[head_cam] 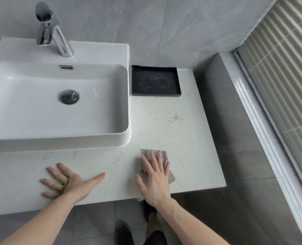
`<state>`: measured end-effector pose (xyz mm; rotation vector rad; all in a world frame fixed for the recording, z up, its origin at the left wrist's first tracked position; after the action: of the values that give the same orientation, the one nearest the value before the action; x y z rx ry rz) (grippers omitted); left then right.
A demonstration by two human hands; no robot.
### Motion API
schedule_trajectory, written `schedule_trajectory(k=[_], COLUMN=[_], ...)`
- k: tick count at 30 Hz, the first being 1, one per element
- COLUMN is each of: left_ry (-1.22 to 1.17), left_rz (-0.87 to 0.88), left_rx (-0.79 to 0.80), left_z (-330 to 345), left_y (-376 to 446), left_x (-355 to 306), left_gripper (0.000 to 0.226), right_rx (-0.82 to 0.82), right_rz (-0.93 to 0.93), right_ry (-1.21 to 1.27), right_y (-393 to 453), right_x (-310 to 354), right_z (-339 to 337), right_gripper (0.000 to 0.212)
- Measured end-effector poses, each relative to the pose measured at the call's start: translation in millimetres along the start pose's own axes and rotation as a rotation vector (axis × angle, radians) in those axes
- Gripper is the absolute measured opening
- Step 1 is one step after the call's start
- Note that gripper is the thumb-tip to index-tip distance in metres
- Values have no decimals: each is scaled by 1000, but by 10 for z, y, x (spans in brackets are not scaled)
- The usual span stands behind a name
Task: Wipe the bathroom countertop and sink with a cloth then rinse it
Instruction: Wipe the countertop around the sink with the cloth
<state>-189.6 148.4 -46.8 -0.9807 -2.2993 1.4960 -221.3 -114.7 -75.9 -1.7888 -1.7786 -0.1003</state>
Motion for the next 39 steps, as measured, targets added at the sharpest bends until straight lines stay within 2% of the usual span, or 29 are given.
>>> schedule_trajectory(k=[4, 7, 9, 15, 18, 20, 22, 25, 26, 30, 34, 39], left_ry=[4, 10, 5, -6, -15, -21, -22, -15, -13, -6, -1, 0], left_rz=[-5, -2, -1, 5, 6, 9, 10, 9, 7, 5, 5, 4], left_rx=[-2, -7, -6, -10, -4, -2, 3, 7, 7, 6, 6, 5], left_z=[8, 8, 3, 7, -1, -2, -7, -15, -13, -9, -13, -11], left_y=[28, 44, 40, 28, 17, 3, -14, -36, -39, -51, -38, -43], left_x=[6, 9, 3, 4, 6, 6, 4, 2, -3, -16, -22, -22], left_gripper=[179, 179, 178, 178, 179, 179, 178, 178, 178, 177, 176, 176], right_rx=[4, -11, -83, -331, -417, -498, -537, -374, -306, -46, 23, -106], right_rz=[-48, -69, -40, 264, 447, 456, 306, 90, 20, -261, -254, -41], right_ry=[-126, -174, -156, 11, 207, 306, 327, 244, 217, -45, -167, -182], right_y=[70, -38, -110, -193, -260, -259, -213, -110, -77, 2, -64, -184], right_x=[-26, -302, -588, -1687, -1799, -1671, -1403, -951, -779, -92, -157, -926], right_z=[36, 1, -113, -634, -869, -910, -826, -406, -254, 150, 115, -260], right_gripper=[68, 63, 62, 50, 49, 45, 44, 69, 71, 58, 59, 61])
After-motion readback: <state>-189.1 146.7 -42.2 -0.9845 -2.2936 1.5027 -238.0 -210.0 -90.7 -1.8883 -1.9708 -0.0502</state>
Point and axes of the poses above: each hand's wrist, its own y-axis towards the middle knuckle, its own z-axis out of the palm, x = y × z, the point moved 2 cm from there along y, towards the middle knuckle, and after that the axes turned 9 degrees about x, right-handed, at the moved point
